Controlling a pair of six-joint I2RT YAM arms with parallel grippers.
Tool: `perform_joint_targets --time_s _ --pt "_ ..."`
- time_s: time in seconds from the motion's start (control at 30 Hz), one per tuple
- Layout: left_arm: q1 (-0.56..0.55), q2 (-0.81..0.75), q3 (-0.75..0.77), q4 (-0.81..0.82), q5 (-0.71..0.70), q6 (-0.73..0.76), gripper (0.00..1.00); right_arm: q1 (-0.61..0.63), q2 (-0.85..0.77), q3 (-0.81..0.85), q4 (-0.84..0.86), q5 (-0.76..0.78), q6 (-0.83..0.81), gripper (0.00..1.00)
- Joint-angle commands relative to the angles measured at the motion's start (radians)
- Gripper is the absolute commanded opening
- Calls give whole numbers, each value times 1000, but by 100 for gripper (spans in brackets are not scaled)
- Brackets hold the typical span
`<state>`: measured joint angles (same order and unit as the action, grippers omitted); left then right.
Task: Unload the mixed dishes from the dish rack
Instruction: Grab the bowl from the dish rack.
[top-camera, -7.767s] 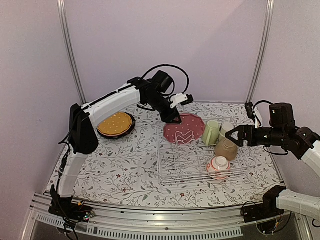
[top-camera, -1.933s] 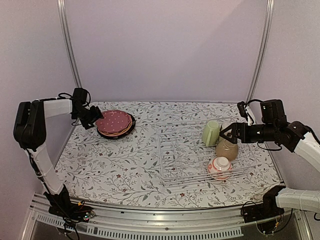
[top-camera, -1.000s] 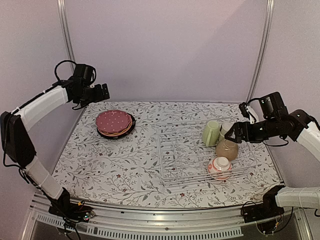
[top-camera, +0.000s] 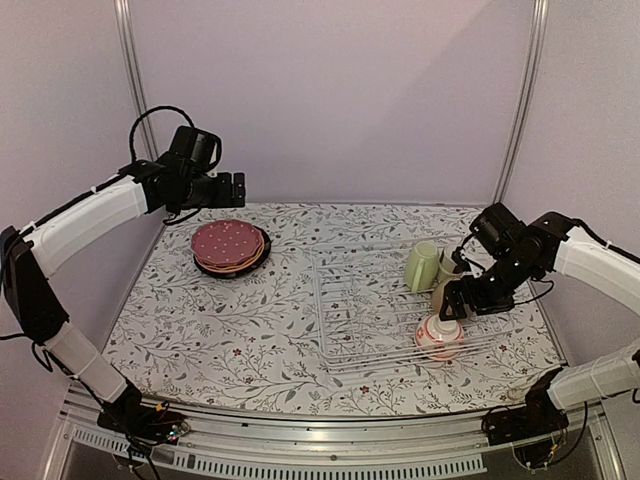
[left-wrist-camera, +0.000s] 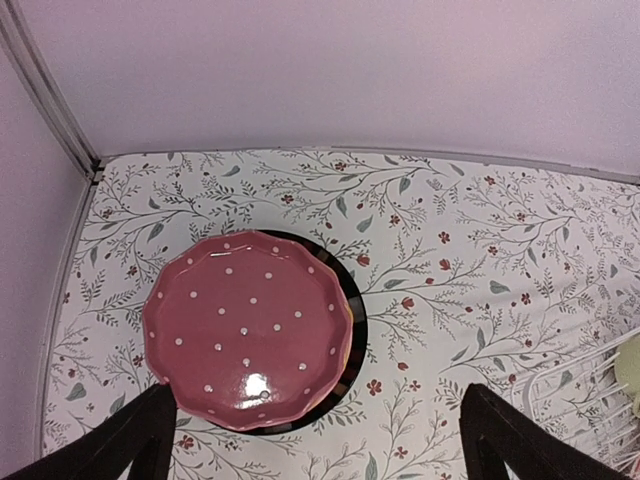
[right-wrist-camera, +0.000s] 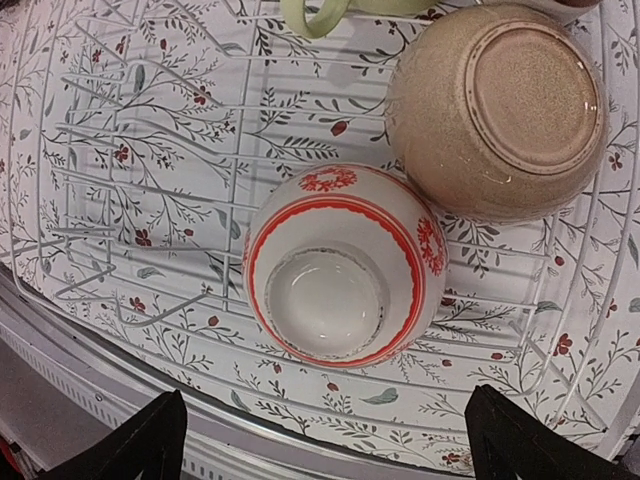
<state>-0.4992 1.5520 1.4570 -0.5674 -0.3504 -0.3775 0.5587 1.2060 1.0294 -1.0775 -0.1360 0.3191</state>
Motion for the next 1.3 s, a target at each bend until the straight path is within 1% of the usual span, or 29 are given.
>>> perform_joint_targets --time_s 0.0,0.67,0.7,1.03,1.2,1.27 --pt "-22 -22 19 -13 -25 20 99 33 48 14 -5 41 3 99" --pt "-30 -32 6 -3 -32 23 99 145 289 29 29 130 -6 99" --pt "-30 -32 6 -3 -32 24 100 149 306 31 31 161 -6 99" --pt "-32 -30 2 6 -33 26 100 162 415 34 62 179 -2 99" --pt "-32 -29 2 8 -30 26 99 164 443 35 66 189 -2 99" --pt "-32 -29 0 9 -30 27 100 165 426 36 70 179 -2 99"
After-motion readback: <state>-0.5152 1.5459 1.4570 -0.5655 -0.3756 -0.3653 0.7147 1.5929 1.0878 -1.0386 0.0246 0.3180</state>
